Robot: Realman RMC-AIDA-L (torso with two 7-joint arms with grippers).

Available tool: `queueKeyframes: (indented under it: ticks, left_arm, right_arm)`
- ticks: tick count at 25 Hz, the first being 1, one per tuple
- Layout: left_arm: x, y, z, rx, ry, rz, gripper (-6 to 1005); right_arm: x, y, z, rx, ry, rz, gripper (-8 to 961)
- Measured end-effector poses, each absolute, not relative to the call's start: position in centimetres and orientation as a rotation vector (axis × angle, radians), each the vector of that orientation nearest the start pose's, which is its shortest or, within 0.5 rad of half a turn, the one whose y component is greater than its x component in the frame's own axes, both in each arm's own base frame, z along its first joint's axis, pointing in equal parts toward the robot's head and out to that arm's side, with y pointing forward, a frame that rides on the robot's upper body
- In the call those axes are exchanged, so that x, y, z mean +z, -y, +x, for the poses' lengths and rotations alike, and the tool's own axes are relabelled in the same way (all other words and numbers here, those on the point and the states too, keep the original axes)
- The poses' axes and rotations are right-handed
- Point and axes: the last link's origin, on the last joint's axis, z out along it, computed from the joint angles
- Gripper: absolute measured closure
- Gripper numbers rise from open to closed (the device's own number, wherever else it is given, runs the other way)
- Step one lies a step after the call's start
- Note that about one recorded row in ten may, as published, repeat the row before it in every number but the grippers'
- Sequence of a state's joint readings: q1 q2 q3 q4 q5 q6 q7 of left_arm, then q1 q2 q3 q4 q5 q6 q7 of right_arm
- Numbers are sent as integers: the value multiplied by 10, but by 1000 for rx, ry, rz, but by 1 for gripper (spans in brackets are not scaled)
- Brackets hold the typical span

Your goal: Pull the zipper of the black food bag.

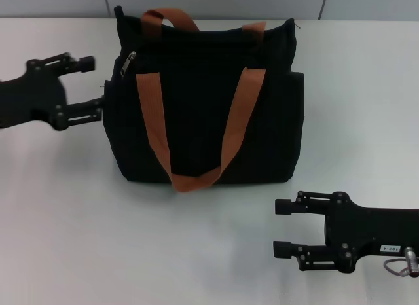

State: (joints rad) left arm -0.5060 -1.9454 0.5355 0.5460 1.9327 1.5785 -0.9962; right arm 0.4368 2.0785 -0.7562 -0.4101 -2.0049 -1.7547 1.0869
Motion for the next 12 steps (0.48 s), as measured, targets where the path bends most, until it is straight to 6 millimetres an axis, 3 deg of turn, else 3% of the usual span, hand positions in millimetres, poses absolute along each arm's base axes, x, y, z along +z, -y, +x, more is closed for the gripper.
queueKeyframes:
  ticks: [8, 12]
  left_arm:
    - [41, -360, -286, -546, 179, -2542, 233]
    - [44, -363, -285, -544, 137, -2510, 233]
  right_arm:
    - [-41, -248, 278, 943, -557, -2922, 224]
    - [-41, -248, 277, 944, -558, -2921, 224]
